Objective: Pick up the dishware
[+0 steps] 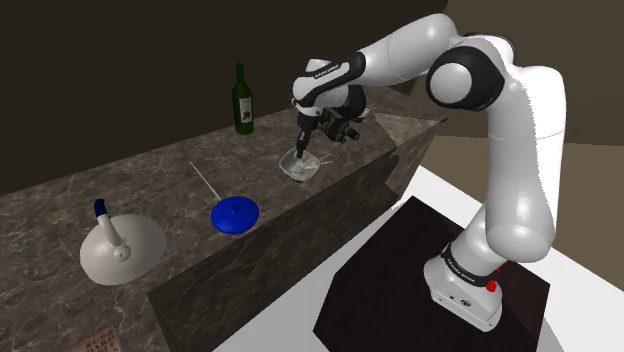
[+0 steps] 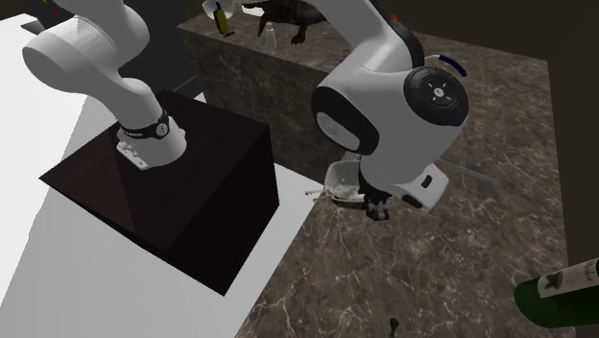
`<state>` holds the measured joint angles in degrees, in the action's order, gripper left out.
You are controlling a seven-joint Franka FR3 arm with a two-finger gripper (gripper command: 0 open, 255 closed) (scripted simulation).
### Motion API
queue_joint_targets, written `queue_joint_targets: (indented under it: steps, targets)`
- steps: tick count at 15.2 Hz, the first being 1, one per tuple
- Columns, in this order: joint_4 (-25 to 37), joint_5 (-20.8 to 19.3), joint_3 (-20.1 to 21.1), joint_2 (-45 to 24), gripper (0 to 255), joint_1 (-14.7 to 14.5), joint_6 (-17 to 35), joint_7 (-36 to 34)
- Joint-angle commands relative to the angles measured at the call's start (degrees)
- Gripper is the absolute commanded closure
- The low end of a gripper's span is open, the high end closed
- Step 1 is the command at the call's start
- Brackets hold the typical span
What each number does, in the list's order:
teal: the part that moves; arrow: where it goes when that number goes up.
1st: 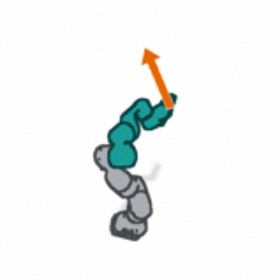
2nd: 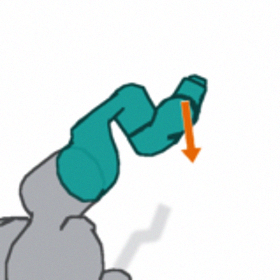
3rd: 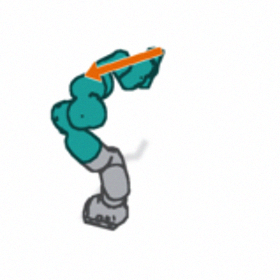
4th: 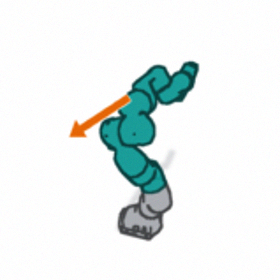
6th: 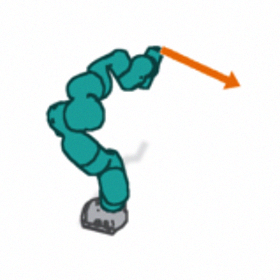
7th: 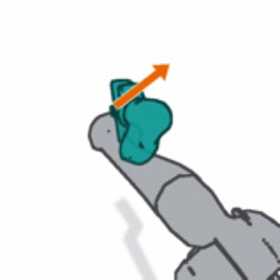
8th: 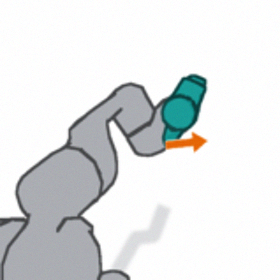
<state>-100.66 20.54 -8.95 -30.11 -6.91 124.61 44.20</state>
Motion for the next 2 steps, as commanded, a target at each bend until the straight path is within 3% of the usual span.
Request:
queue_joint_targets:
  steps: [1, 2]
  targets:
    - [0.16, -0.23, -0.14, 0.61, 255, 0.00, -0.75, -0.19]
    - [0.17, -0.23, -0.14, 0.61, 255, 0.00, -0.75, -0.19]
